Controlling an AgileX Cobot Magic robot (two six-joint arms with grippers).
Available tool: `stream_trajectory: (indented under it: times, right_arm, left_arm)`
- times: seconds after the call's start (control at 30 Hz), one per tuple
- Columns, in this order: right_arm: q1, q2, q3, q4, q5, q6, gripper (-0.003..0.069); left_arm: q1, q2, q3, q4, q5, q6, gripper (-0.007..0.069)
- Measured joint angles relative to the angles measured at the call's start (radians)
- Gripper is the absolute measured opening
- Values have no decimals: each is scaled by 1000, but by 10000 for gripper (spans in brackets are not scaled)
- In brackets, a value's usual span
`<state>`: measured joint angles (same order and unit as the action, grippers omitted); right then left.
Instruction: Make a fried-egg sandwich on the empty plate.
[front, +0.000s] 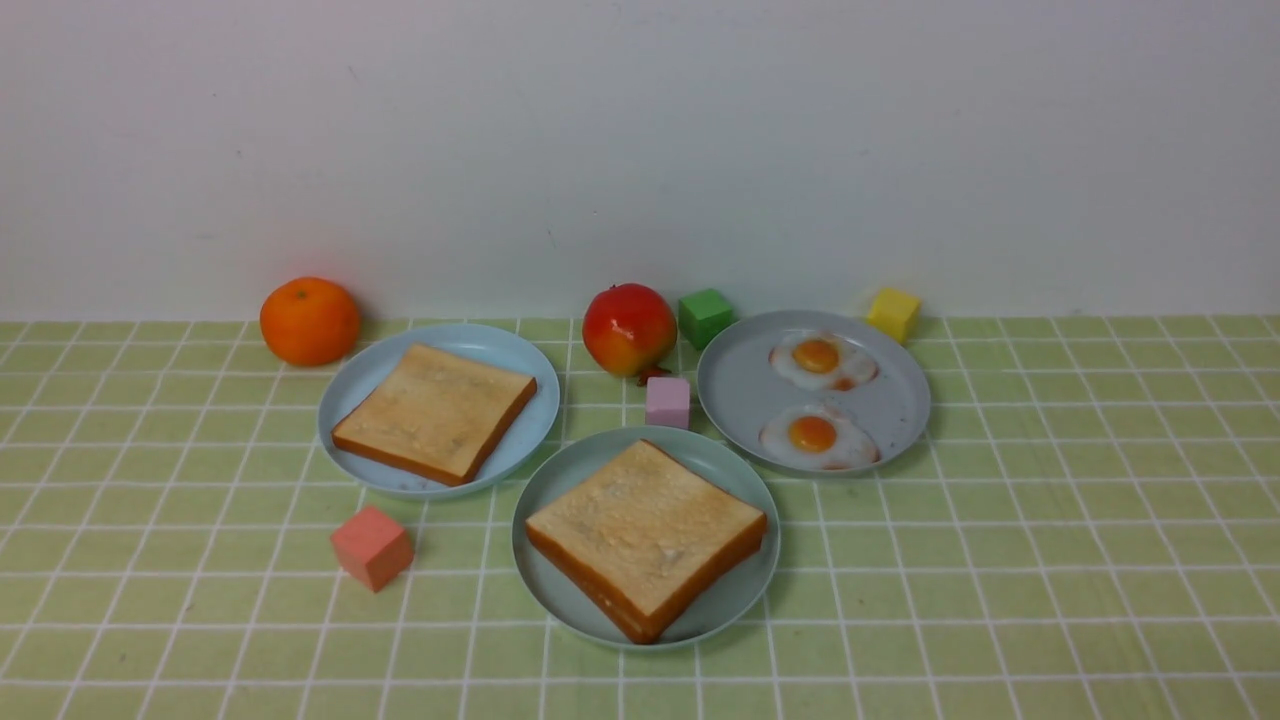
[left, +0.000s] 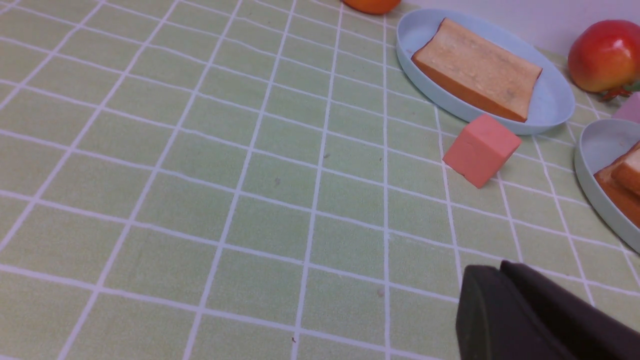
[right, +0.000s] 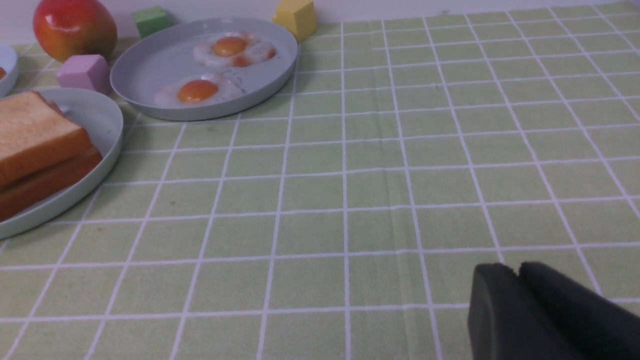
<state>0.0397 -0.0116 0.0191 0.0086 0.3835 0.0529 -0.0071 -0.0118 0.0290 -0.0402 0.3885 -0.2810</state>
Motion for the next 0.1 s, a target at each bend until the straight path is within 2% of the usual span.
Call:
stream_trajectory:
  times: [0.1]
  right_arm:
    - [0,0,0,0,0,0,78]
  left_arm:
    - [0,0,0,0,0,0,35]
